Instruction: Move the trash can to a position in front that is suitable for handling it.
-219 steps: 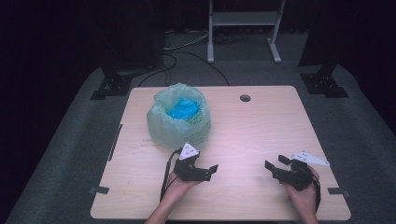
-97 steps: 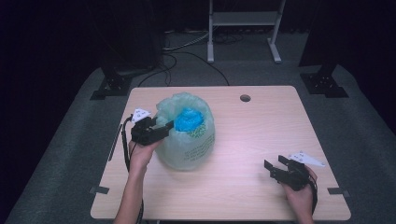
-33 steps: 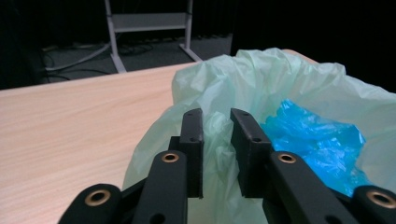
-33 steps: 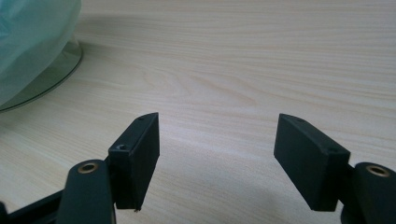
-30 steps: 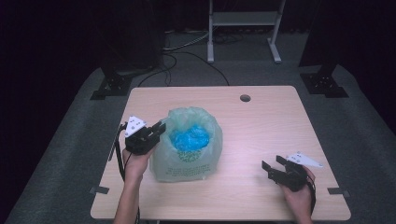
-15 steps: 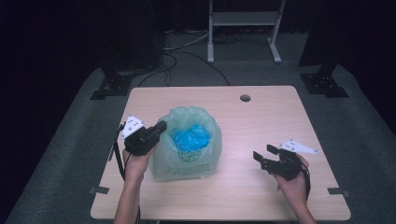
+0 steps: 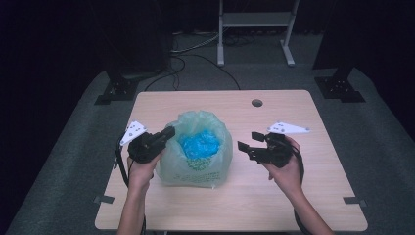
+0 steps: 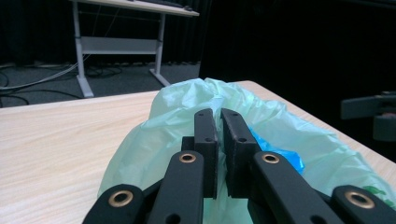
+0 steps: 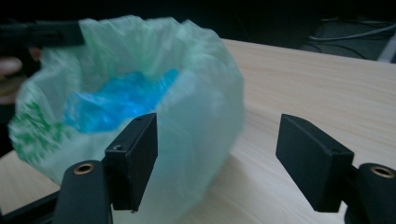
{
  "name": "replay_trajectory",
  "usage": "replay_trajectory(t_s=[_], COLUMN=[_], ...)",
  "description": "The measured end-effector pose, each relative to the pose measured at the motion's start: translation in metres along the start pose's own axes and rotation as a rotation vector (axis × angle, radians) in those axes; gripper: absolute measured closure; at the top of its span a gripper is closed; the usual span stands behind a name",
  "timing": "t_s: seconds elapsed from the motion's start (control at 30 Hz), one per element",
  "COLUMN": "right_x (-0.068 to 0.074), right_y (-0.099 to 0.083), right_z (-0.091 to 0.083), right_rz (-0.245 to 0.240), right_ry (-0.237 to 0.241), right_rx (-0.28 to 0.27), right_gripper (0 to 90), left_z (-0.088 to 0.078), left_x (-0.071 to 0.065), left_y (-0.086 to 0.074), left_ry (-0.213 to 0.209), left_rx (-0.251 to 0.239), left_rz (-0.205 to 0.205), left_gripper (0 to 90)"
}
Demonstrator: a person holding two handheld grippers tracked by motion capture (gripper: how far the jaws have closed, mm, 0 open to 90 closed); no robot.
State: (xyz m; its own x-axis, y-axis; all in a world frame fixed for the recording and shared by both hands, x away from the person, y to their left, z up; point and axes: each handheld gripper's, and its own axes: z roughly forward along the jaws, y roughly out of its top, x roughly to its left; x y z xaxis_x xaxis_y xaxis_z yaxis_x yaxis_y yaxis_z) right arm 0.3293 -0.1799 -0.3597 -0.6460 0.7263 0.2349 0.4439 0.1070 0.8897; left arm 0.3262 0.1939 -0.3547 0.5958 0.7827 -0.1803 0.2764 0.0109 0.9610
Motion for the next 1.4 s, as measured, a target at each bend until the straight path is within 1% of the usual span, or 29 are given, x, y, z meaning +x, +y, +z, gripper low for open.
replay_trajectory(t_s=[0.07, 0.17, 0.23, 0.33, 0.4, 0.53, 0.67, 0.8, 0.87, 0.93, 1.03, 1.2, 1.27, 1.3, 1.33, 1.4], right_x=[0.008, 0.016, 0.018, 0.019, 0.020, 0.019, 0.022, 0.023, 0.025, 0.027, 0.029, 0.030, 0.031, 0.031, 0.031, 0.033], right_y=[0.008, 0.017, 0.020, 0.021, 0.019, 0.016, 0.014, 0.015, 0.016, 0.018, 0.020, 0.019, 0.019, 0.019, 0.020, 0.020], right_z=[0.007, 0.021, 0.030, 0.042, 0.048, 0.061, 0.071, 0.073, 0.072, 0.071, 0.070, 0.069, 0.068, 0.067, 0.066, 0.066], right_rz=[0.012, 0.003, 0.007, 0.035, 0.040, 0.064, 0.073, 0.086, 0.076, 0.064, 0.053, 0.061, 0.060, 0.068, 0.068, 0.053], right_ry=[0.018, -0.009, -0.026, -0.032, -0.039, -0.028, -0.027, -0.019, -0.025, -0.033, -0.062, -0.084, -0.105, -0.109, -0.112, -0.129], right_rx=[-0.004, 0.010, 0.028, 0.054, 0.071, 0.105, 0.137, 0.135, 0.129, 0.123, 0.112, 0.103, 0.075, 0.066, 0.062, 0.063], right_gripper=[28.6, 28.2, 28.1, 28.1, 28.1, 28.8, 35.8, 47.9, 54.9, 60.9, 66.4, 68.8, 70.2, 70.3, 73.2, 74.8], left_z=[-0.001, -0.001, -0.001, -0.001, -0.001, -0.003, -0.006, -0.007, -0.007, -0.008, -0.009, -0.010, -0.010, -0.010, -0.009, -0.009], left_x=[-0.001, -0.001, -0.002, -0.003, -0.004, -0.006, -0.006, -0.007, -0.007, -0.007, -0.007, -0.007, -0.007, -0.007, -0.007, -0.007], left_y=[0.001, 0.001, 0.002, 0.002, 0.003, 0.005, 0.007, 0.007, 0.008, 0.008, 0.009, 0.010, 0.010, 0.010, 0.010, 0.009], left_ry=[-0.011, -0.016, -0.022, -0.042, -0.048, -0.055, -0.065, -0.077, -0.082, -0.087, -0.093, -0.102, -0.103, -0.106, -0.107, -0.112], left_rx=[-0.004, -0.008, -0.009, -0.011, -0.014, -0.023, -0.035, -0.046, -0.050, -0.056, -0.065, -0.077, -0.078, -0.078, -0.077, -0.078], left_rz=[-0.001, -0.003, -0.002, -0.009, -0.007, -0.002, -0.007, -0.015, -0.018, -0.021, -0.029, -0.036, -0.037, -0.037, -0.040, -0.042], left_gripper=[85.6, 85.6, 85.6, 85.6, 85.6, 85.6, 85.6, 85.6, 85.6, 85.6, 85.5, 85.5, 85.5, 85.5, 85.5, 85.5])
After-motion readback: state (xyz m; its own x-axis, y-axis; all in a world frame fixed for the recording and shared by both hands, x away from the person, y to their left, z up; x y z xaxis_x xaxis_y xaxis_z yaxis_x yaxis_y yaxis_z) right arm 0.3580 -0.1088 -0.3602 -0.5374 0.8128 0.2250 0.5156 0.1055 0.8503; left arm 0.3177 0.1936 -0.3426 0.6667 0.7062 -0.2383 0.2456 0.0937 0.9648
